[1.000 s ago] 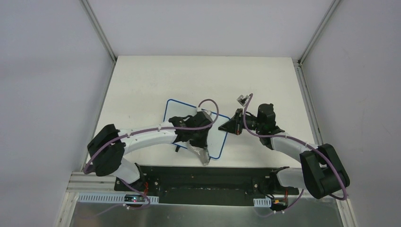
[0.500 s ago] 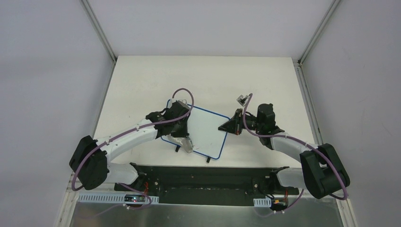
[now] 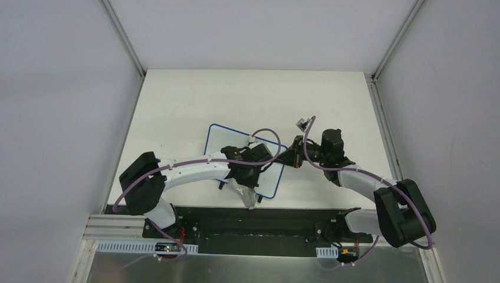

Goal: Erase the whiteboard

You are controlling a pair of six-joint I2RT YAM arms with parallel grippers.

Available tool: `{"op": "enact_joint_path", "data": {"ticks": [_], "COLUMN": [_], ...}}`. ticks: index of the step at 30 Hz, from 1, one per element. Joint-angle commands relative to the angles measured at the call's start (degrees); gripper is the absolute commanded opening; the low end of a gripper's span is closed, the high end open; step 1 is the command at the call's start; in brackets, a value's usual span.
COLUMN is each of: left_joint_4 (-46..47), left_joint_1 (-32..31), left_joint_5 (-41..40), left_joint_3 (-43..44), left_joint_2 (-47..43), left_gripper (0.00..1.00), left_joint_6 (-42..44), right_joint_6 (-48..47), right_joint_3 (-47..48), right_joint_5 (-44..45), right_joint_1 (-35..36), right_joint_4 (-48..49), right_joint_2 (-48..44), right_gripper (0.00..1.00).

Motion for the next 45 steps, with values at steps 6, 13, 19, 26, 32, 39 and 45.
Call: {"op": "enact_joint_path", "data": {"ticks": [6, 13, 19, 26, 32, 39, 45], "left_joint_4": [7.04, 2.63, 10.14, 14.0, 16.97, 12.25, 9.4], "left_joint_1": [10.88, 18.2, 16.74, 3.43, 0.0, 3.72, 14.18], "left_joint_5": [-6.86, -10.24, -2.58, -3.45, 0.52, -6.21, -7.21], "left_joint_3": [-8.65, -12.74, -13.84, -4.5, 0.95, -4.82, -15.49], "left_joint_2": [-9.75, -18.51, -16.59, -6.7, 1.1, -4.87, -16.95], "left_gripper": [0.0, 0.0, 0.0, 0.0, 0.0, 0.0, 0.0], "left_joint_6": [2.46, 6.29, 2.15, -0.06, -2.09, -2.36, -0.52], "right_joint_6": [-6.19, -6.2, -6.28, -6.33, -6.26, -6.3, -6.3], "right_joint_3": [-0.2, -0.05, -0.03, 0.14, -0.02, 0.05, 0.01], "right_joint_5": [-2.64, -2.44, -2.37, -2.35, -2.34, -2.43, -2.45], "right_joint_1": [1.82, 2.03, 2.33, 2.4, 2.44, 2.47, 2.61], "right_joint_4": [-1.61, -1.6, -1.48, -1.52, -1.61, -1.61, -1.61], "right_joint_2": [0.4, 0.67, 0.88, 1.21, 0.79, 0.91, 0.6], "right_gripper": [0.0, 0.0, 0.0, 0.0, 0.0, 0.0, 0.0]}}
